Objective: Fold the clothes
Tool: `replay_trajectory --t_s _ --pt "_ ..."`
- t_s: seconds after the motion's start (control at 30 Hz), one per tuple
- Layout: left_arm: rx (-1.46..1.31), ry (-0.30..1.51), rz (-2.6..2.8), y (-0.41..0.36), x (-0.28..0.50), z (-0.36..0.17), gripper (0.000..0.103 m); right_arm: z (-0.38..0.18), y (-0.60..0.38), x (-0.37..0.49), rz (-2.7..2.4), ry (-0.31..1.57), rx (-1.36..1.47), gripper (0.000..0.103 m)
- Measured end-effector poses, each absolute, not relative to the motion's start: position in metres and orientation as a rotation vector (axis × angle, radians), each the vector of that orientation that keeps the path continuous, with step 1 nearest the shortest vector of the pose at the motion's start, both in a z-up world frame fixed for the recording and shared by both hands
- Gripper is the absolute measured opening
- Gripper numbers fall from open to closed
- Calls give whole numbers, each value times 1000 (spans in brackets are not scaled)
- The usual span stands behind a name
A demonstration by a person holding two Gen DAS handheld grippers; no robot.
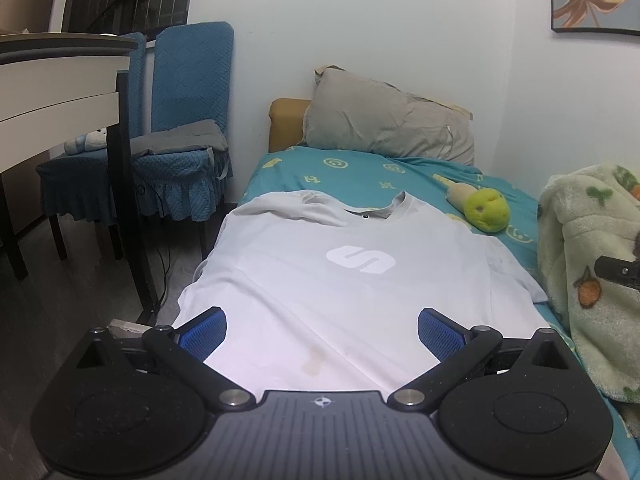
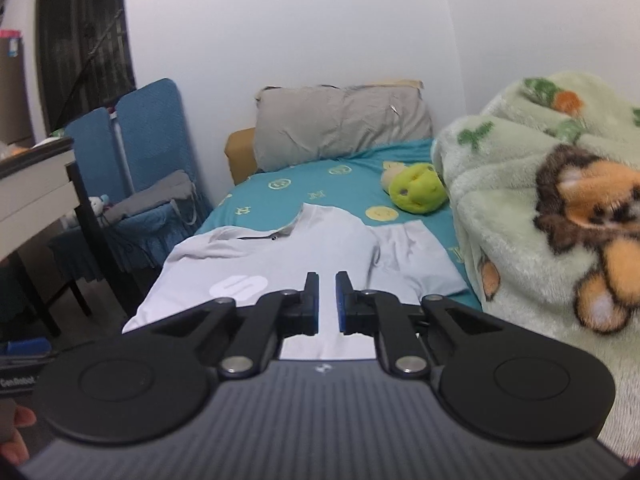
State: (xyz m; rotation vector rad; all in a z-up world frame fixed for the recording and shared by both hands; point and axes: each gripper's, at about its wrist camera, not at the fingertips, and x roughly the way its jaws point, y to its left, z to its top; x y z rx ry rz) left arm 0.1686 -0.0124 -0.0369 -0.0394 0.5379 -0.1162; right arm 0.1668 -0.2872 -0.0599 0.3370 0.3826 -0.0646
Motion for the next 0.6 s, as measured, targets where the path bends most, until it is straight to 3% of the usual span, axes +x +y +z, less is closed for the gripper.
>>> replay_trajectory --t_s 0.2,0.23,0.27,0.3,0.6 --pt "-45 549 -99 -10 171 -38 103 -64 -302 174 -47 378 470 18" --pt "-50 549 -100 -9 172 -37 103 -64 -305 176 -44 377 492 43" --pt "-56 549 -102 -8 172 -37 103 -65 -307 177 -41 376 515 89" --pt "-66 546 -102 -7 174 -36 103 -67 -309 181 -42 382 537 103" --pt "-184 592 -98 5 201 -44 103 -120 -341 241 -206 473 783 103"
